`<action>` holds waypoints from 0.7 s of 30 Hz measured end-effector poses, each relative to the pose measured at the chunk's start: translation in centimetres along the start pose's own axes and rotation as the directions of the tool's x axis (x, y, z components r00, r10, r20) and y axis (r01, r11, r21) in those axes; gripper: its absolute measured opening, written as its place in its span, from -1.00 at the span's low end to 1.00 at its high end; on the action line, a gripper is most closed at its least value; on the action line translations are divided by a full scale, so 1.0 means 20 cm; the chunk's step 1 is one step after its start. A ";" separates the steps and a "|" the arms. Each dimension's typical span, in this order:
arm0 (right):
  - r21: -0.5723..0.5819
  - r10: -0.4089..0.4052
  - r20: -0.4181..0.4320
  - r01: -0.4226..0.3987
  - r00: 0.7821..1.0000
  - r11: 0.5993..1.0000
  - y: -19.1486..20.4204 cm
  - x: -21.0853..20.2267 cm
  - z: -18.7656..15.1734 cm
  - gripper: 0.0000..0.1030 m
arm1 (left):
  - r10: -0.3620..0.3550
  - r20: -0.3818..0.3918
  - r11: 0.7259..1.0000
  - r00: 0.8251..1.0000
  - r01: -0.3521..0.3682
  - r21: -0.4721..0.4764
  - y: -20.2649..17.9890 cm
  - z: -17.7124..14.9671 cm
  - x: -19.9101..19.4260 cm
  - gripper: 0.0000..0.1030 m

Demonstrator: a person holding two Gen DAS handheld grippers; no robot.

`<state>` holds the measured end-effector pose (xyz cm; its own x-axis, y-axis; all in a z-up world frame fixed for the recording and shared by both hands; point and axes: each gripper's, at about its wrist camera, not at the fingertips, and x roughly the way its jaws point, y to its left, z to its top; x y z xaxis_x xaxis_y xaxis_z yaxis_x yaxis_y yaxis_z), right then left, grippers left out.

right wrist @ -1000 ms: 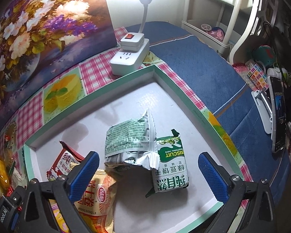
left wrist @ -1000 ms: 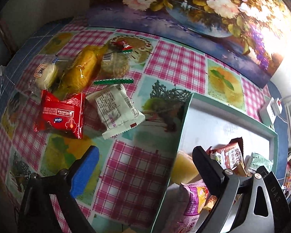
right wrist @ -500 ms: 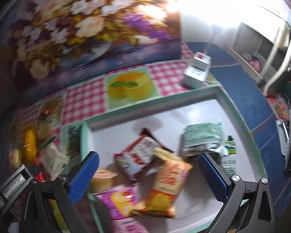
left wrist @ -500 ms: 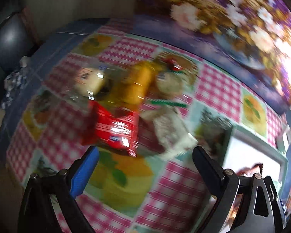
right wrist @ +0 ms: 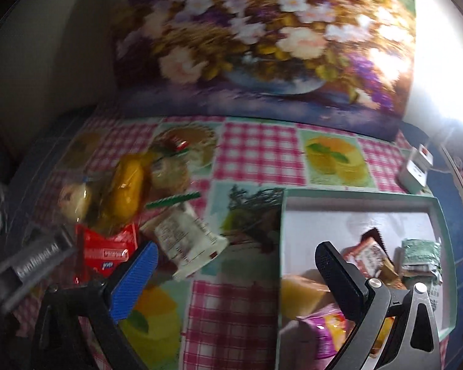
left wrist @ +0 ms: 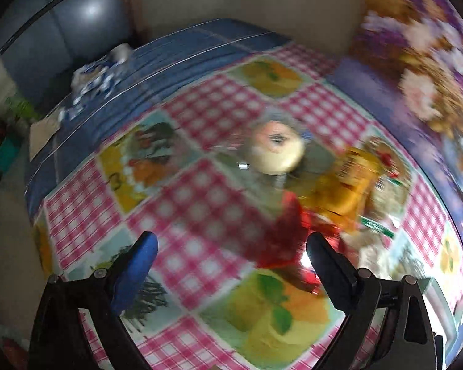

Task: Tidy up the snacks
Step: 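Withdraw both open grippers from the tray back to the snack pile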

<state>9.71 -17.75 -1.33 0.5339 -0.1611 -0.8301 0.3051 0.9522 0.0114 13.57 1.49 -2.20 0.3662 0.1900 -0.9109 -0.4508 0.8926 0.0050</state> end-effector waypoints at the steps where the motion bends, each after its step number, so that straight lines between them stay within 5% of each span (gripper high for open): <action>1: -0.012 0.009 -0.011 -0.009 1.000 1.000 0.02 0.02 -0.01 1.00 | 0.009 -0.003 1.000 1.000 -0.009 -0.015 0.02 0.00 0.01 0.88; 6: -0.030 0.031 -0.044 -0.032 0.999 0.999 0.05 0.06 -0.04 1.00 | 0.057 -0.010 0.996 0.998 -0.058 -0.061 0.09 0.03 0.05 0.88; 21: -0.128 0.076 -0.120 -0.091 0.990 0.988 0.19 0.16 -0.11 1.00 | 0.008 -0.108 0.994 0.994 -0.020 -0.112 0.17 0.04 0.20 0.88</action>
<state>10.75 -14.01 -5.12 0.4571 -0.0565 -0.8876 0.1520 0.9883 0.0153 14.13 5.68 -5.53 0.2727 0.1522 -0.9500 -0.5464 0.8372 -0.0227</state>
